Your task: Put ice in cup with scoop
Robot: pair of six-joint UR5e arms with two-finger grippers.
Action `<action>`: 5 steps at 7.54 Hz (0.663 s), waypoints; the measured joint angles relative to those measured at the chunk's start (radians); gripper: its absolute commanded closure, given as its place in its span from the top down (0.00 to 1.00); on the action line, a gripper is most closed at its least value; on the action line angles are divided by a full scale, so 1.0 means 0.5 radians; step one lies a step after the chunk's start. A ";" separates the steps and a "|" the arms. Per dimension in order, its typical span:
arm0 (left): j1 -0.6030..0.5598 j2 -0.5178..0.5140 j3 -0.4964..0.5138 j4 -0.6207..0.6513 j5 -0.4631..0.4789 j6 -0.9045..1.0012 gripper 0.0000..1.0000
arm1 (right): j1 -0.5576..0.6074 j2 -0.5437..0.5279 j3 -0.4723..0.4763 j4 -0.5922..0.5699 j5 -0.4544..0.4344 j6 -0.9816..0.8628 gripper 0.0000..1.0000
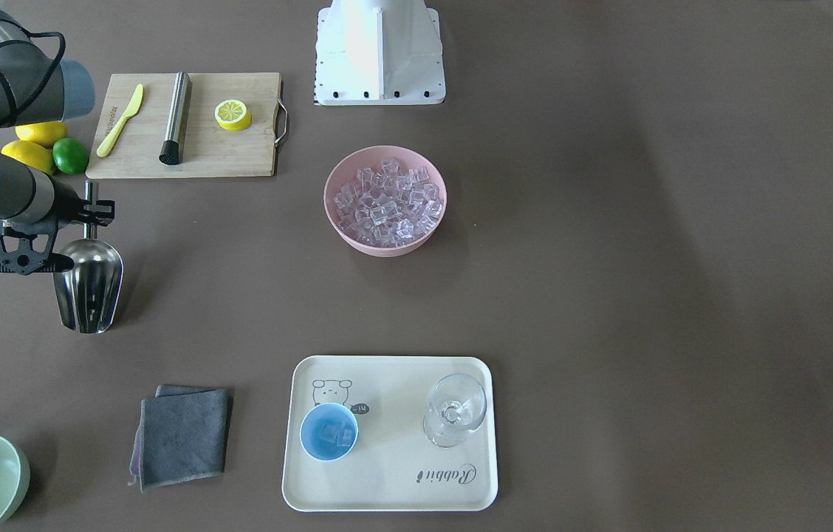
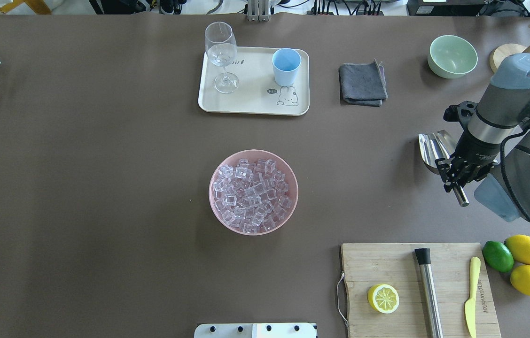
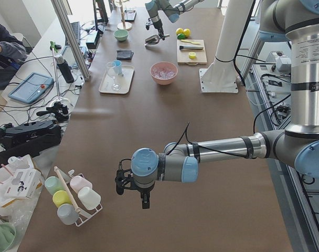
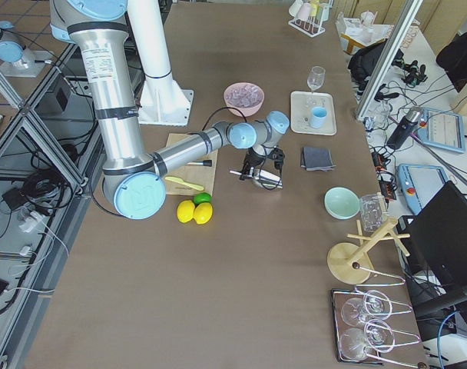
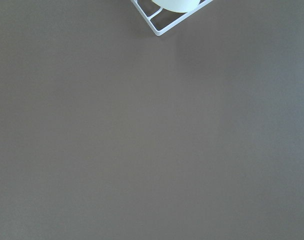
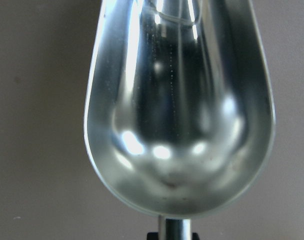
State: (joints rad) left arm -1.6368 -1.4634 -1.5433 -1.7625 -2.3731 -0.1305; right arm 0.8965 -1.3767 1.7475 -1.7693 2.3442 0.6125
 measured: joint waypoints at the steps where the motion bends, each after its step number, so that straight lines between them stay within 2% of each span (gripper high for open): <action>1: 0.000 0.000 0.000 0.000 0.000 0.000 0.98 | -0.002 0.006 -0.018 0.009 0.005 -0.002 0.51; 3: 0.000 0.000 0.000 -0.002 0.000 0.000 0.98 | -0.003 0.013 -0.031 0.013 0.010 0.000 0.55; 4: 0.000 0.000 0.000 -0.003 0.000 0.000 0.98 | -0.002 0.013 -0.033 0.018 0.011 -0.001 1.00; 5: 0.000 0.000 0.000 -0.003 0.000 0.000 0.98 | -0.002 0.012 -0.036 0.036 0.012 -0.003 1.00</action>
State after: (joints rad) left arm -1.6368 -1.4634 -1.5432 -1.7640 -2.3731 -0.1304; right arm 0.8957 -1.3708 1.7293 -1.7516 2.3500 0.6112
